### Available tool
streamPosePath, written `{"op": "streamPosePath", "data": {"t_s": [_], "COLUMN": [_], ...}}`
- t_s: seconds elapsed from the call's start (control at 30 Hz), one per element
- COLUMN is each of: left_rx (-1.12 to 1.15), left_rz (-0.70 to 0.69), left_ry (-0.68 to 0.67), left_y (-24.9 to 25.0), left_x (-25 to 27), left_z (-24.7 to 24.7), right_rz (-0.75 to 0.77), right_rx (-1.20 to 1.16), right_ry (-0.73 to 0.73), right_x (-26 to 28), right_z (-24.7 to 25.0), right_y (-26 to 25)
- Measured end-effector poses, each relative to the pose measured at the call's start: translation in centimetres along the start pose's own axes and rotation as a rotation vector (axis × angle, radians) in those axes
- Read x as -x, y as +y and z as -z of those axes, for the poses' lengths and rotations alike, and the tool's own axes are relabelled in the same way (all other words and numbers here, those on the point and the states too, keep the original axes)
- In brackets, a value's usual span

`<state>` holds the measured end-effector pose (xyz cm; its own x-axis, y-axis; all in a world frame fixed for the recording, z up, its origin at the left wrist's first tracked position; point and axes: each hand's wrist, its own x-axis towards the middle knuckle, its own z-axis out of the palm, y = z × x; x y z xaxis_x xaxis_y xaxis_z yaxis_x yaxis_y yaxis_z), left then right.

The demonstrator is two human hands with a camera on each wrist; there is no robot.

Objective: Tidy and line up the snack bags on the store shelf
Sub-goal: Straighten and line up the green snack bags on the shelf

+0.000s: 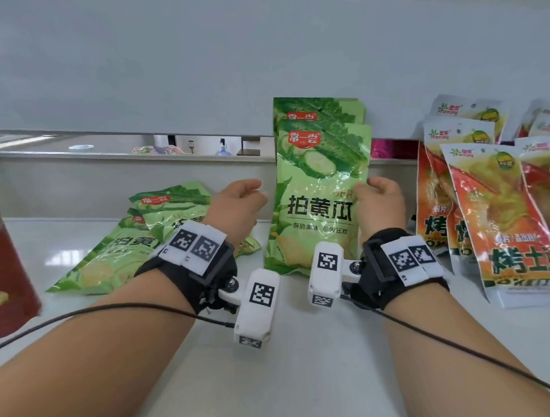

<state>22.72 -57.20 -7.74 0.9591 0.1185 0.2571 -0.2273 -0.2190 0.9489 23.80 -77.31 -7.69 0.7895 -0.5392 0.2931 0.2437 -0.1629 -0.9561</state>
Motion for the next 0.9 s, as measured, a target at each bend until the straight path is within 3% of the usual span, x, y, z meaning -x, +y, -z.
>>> {"op": "streamPosePath", "data": {"t_s": [0.2, 0.5, 0.6, 0.73, 0.9], "left_rx": [0.112, 0.317, 0.419, 0.505, 0.538], "left_rz": [-0.016, -0.035, -0.016, -0.052, -0.036], "left_ry": [0.037, 0.03, 0.054, 0.008, -0.117], "left_y": [1.6, 1.4, 0.8, 0.0, -1.0], "left_x": [-0.9, -1.4, -1.8, -2.1, -1.7], "left_z": [-2.0, -1.8, -1.2, -0.6, -0.7], "right_rz": [0.124, 0.008, -0.065, -0.066, -0.098], "right_rx": [-0.052, -0.307, -0.325, -0.289, -0.427], "right_ry": [-0.103, -0.217, -0.326, -0.455, -0.414], "right_x": [1.3, 1.3, 1.9, 2.5, 2.3], "right_z": [-0.2, 0.1, -0.6, -1.3, -1.1], "right_y": [-0.9, -1.8, -1.7, -0.8, -1.1]}}
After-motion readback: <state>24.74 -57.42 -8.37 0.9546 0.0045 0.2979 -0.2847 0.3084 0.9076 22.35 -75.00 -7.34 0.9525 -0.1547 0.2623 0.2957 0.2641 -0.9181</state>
